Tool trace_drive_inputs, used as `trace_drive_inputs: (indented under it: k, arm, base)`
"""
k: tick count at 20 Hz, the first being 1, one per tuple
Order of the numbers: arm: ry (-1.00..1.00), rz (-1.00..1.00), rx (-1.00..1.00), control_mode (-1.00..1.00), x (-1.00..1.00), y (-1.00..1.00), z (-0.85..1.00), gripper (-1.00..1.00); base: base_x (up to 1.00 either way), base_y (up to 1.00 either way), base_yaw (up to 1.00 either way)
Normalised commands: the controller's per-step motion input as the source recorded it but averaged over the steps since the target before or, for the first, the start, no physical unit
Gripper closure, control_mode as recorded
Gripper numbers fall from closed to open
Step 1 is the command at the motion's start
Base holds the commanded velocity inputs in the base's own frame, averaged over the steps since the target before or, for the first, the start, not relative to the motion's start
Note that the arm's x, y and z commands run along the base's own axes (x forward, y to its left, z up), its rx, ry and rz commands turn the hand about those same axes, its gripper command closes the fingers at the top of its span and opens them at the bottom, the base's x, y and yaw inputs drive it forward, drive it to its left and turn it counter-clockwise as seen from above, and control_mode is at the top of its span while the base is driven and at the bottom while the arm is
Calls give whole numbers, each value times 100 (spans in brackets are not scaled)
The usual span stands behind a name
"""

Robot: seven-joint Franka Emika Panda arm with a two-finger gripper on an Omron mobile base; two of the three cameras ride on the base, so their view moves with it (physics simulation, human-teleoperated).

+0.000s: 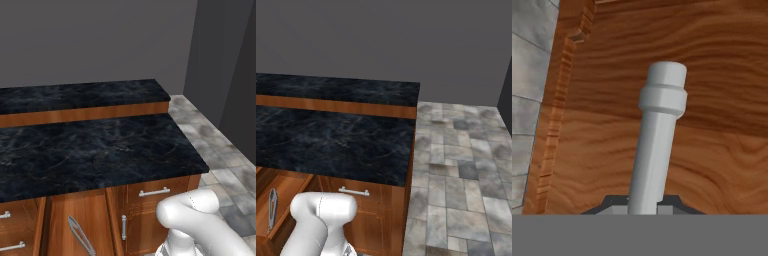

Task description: Take the tongs from the drawer on the left and place them on the dining counter next to the tray containing the kebab skewer.

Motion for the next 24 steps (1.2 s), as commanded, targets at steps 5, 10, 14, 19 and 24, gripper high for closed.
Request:
trace_drive_inputs:
  k: [5, 10, 14, 19, 24]
  arm:
    - [0, 0, 0, -100, -52, 3, -4, 100]
    - [0, 0, 0, -100, -27, 0, -1, 100]
    - [0, 1, 0, -100, -49, 3, -10, 100]
    - [-1, 4, -2, -100, -67, 3, -10, 100]
    - [0, 4, -2, -100, -61, 4, -7, 100]
  base:
    - [0, 0, 0]
    - [0, 0, 0]
    - [0, 0, 0]
    - [0, 0, 0]
    - [0, 0, 0]
